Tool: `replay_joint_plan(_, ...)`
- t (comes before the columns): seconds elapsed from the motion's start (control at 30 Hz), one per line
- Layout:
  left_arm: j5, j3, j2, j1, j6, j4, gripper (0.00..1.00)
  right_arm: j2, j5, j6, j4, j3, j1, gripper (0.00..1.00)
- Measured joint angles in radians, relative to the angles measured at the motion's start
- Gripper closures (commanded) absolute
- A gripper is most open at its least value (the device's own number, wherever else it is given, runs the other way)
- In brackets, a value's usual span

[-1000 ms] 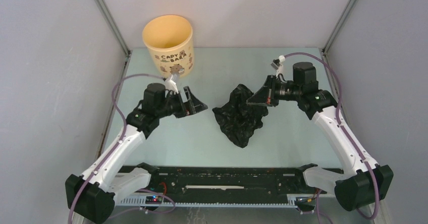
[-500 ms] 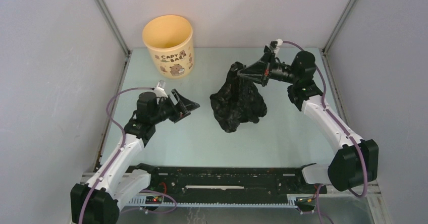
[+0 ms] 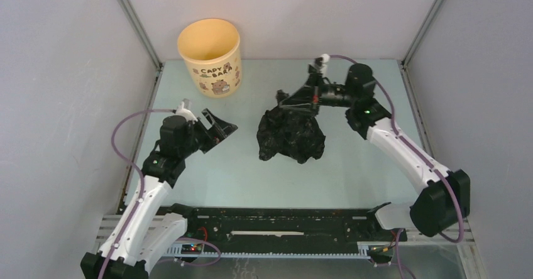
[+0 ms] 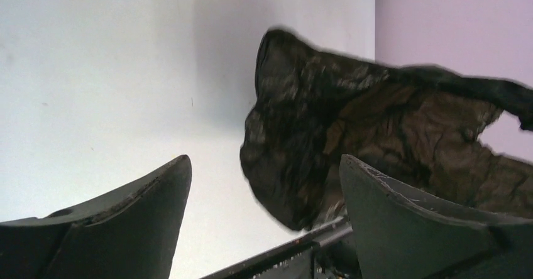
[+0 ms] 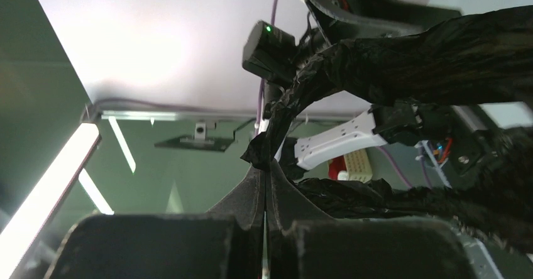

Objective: Put the trash bags into the trash bin

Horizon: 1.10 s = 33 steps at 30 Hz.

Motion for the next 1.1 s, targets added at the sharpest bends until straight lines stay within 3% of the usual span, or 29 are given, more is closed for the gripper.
replay_joint_plan(0.2,-0.145,0.151,-0.068,0.0,0.071,-0.138,0.07,0.185,0.017,0.044,0.079,0.171,0.187,1.0)
replay_joint_plan(0.37,-0.254,0.173,-0.172,0.0,0.101,-0.238,0.06,0.3,0.029,0.263,0.335,0.213,0.264,1.0)
replay_joint_plan(0.53,-0.322,0.173,-0.217,0.0,0.109,-0.29,0.06,0.3,0.049,0.447,0.621,0.119,0.225,1.0)
replay_joint_plan(0.63,-0.326,0.177,-0.19,0.0,0.11,-0.3,0.06,0.208,0.046,0.439,0.67,-0.106,0.096,1.0)
replay_joint_plan(0.73,-0.322,0.177,-0.154,0.0,0.11,-0.301,0.06,0.156,0.031,0.311,0.546,-0.275,-0.06,1.0)
replay_joint_plan(0.9,-0.269,0.177,-0.094,0.0,0.111,-0.29,0.07,0.158,0.035,-0.137,0.066,-0.36,-0.283,1.0)
replay_joint_plan(1.1,-0.152,0.177,0.014,0.0,0.107,-0.248,0.28,0.189,0.063,-0.579,-0.315,-0.36,-0.34,1.0)
